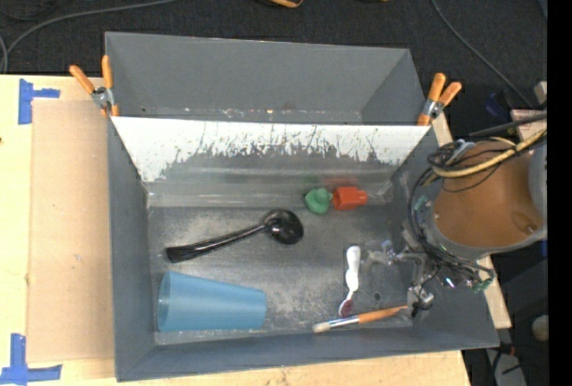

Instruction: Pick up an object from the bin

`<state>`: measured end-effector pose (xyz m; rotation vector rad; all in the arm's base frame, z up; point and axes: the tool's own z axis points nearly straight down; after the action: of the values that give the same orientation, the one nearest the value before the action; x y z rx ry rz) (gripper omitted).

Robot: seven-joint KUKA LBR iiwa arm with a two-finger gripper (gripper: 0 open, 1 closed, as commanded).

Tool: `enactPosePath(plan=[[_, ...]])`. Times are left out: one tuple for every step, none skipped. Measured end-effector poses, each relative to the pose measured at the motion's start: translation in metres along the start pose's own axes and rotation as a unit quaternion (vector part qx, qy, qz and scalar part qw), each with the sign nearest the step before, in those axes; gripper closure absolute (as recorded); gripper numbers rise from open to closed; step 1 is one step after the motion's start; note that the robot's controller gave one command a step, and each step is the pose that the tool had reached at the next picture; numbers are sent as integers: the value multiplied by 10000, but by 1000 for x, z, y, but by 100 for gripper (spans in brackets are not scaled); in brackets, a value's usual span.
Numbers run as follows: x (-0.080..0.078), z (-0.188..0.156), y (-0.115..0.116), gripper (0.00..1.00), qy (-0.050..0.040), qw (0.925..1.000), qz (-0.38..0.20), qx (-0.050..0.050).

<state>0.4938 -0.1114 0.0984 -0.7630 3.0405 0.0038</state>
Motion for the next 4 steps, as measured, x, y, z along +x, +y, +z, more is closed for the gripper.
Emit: enactPosePath(plan=[[-15, 29, 16, 0, 22, 9967, -811, 3], [-49, 28, 32, 100, -18, 9897, -1429, 9], [-49, 28, 32, 100, -18, 9897, -1434, 10], [-49, 18, 34, 100, -3, 9897, -1432, -7]])
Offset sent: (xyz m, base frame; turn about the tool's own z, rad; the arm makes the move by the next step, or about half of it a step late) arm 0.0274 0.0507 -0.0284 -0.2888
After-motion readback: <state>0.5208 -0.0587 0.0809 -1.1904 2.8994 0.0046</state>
